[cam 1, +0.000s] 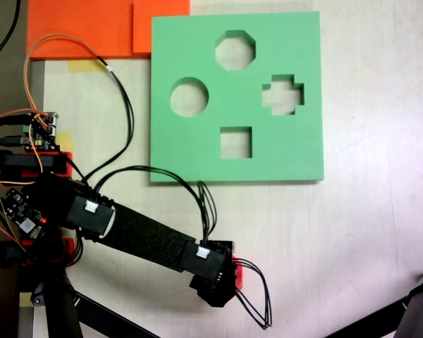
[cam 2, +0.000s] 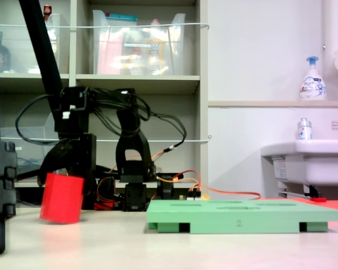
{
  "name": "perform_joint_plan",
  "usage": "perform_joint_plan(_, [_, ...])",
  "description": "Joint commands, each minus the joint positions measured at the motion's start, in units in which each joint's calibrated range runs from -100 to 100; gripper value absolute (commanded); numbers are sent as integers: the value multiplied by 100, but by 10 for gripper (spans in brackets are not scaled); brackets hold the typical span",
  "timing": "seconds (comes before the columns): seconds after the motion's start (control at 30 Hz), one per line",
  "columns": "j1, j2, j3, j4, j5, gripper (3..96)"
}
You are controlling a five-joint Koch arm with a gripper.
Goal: Put the octagonal pillar block into the corresponding hole
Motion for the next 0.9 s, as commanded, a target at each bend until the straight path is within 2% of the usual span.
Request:
perform_joint_plan(0.03, [-5,-933,268,-764,44,395])
perform_joint_plan(0.1, [78,-1645,377,-764,166,393])
perform_joint_plan(0.2, [264,-2818,397,-764,513,331])
perform_joint_plan(0.27, [464,-3475,397,-764,816,323])
perform_joint_plan(0.43, [1421,-4508,317,-764,1866,325])
perform_joint_plan(0.53, [2159,-4494,327,-764,2720,323])
perform_joint_plan(0.67, [2857,-3852,367,-764,3458,323])
perform_joint_plan(0.9, [3429,-2860,367,-764,3922,325])
